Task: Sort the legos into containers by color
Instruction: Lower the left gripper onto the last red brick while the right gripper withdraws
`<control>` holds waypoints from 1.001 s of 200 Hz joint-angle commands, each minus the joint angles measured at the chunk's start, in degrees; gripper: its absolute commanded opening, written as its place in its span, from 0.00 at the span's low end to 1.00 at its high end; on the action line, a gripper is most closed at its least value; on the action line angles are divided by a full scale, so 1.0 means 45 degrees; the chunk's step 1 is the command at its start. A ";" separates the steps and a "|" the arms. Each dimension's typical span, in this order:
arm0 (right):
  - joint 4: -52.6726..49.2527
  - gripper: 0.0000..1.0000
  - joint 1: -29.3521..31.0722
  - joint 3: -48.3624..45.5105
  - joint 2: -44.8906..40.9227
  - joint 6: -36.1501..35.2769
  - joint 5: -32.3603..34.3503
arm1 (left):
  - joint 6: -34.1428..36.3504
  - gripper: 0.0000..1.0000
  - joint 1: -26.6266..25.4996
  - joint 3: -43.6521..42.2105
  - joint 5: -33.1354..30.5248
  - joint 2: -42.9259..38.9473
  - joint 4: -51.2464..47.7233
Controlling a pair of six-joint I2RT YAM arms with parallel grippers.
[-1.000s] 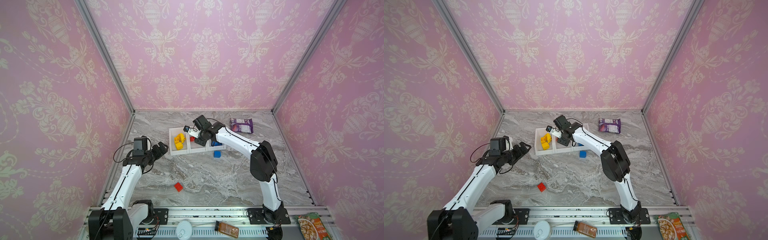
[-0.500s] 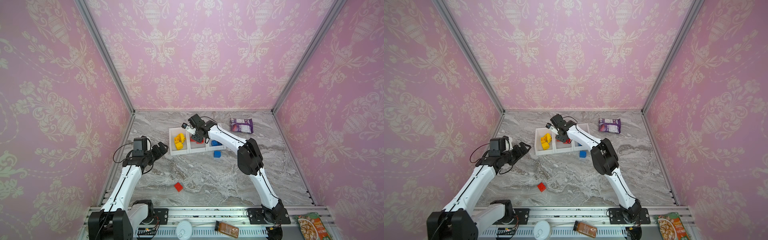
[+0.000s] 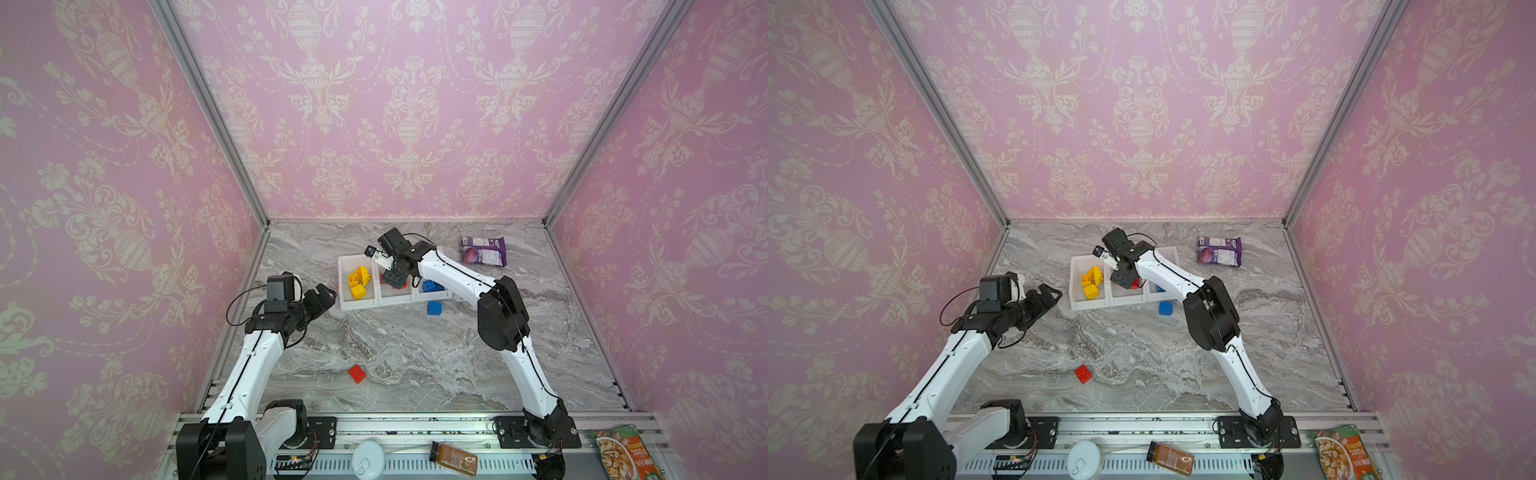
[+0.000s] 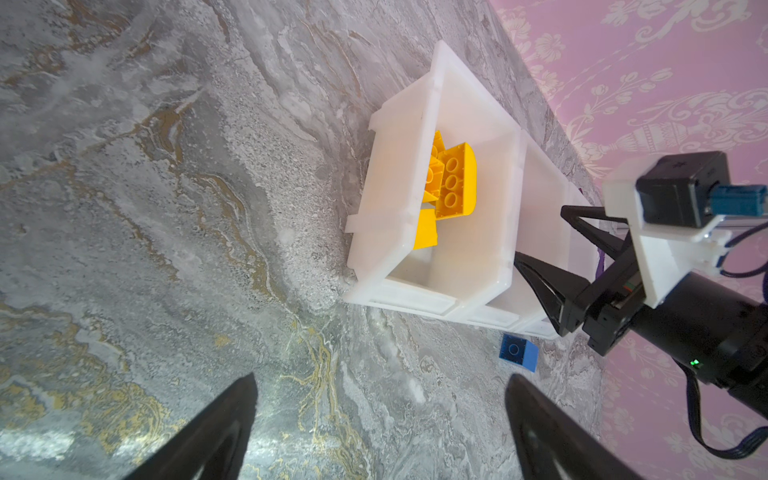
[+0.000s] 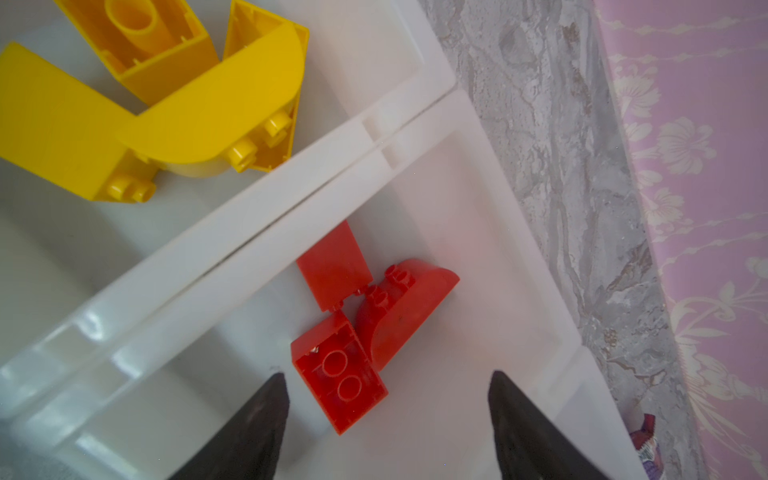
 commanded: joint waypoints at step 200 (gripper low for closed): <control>0.2804 1.00 0.0582 -1.1851 -0.9885 0.4698 -0.4846 | -0.3373 0.88 -0.5013 -0.1974 -0.1926 -0.2464 -0.4380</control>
